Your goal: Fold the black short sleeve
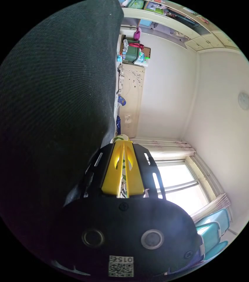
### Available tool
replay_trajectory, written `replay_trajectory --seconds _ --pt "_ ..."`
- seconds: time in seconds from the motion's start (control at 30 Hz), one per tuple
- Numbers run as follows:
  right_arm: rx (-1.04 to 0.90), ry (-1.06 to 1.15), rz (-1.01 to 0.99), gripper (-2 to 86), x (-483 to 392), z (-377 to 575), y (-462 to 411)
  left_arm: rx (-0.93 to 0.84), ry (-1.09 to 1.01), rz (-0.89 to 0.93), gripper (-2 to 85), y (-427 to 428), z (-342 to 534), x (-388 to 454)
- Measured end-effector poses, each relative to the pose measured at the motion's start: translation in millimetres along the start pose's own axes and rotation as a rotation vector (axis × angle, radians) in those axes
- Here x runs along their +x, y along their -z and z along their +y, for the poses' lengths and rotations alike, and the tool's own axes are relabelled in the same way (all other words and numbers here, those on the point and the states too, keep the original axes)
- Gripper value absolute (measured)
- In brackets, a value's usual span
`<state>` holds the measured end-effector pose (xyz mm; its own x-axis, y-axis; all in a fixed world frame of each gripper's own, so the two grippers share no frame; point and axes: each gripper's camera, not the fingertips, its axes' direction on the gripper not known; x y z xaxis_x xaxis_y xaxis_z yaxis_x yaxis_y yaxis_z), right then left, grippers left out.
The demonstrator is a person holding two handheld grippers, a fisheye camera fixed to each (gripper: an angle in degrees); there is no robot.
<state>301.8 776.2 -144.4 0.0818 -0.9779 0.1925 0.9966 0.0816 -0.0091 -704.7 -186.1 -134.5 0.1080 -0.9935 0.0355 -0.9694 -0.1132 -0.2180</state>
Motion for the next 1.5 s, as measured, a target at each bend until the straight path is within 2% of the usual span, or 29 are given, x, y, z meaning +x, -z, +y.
replay_trajectory --seconds 0.27,1.5 --pt "0.000 0.001 0.001 -1.0 12.4 26.1 -32.7 0.048 0.053 0.060 6.0 -0.5 6.4 -14.3" --pt "-0.003 0.005 0.002 -1.0 100.1 120.1 -118.6 0.004 0.012 0.110 5.5 -43.0 -3.3 14.7"
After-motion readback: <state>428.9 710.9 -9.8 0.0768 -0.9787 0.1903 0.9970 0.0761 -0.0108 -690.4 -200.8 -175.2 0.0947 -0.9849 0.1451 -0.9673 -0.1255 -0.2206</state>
